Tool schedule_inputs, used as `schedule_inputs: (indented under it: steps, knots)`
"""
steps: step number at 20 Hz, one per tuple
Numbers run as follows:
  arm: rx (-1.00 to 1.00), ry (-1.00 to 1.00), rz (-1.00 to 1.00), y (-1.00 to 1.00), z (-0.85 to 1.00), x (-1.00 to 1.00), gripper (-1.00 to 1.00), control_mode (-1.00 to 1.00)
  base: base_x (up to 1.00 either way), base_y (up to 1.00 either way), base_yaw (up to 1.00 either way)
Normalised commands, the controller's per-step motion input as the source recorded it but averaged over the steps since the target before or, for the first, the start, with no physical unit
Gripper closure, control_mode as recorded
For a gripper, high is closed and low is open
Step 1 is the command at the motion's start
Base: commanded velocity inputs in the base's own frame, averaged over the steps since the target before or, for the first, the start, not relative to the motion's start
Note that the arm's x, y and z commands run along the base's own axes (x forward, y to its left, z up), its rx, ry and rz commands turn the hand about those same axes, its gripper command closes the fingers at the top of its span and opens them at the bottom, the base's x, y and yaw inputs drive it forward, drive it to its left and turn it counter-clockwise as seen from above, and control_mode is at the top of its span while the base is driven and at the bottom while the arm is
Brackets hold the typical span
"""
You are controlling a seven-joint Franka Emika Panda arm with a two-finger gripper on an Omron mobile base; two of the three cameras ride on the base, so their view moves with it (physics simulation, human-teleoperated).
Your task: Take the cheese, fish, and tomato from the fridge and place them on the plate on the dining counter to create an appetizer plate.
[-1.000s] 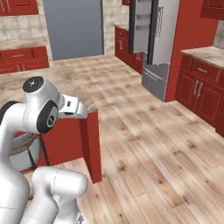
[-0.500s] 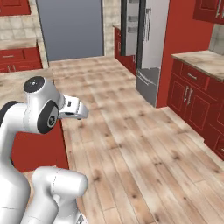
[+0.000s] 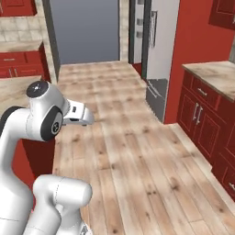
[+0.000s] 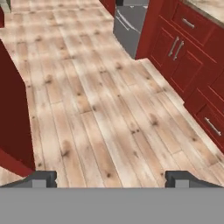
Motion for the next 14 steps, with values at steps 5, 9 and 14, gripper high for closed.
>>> schedule_inputs:
  steps: [5, 9, 14]
  knots:
    - [0.0, 0.0, 0.0, 0.0, 0.0, 0.0, -1.0, 1.0, 1.0, -0.44, 0.38]
    - [0.0, 0.0, 0.0, 0.0, 0.0, 0.0, -1.0, 1.0, 1.0, -0.36, 0.33]
    - [0.0, 0.0, 0.0, 0.0, 0.0, 0.0, -1.0, 1.0, 1.0, -0.37, 0.21]
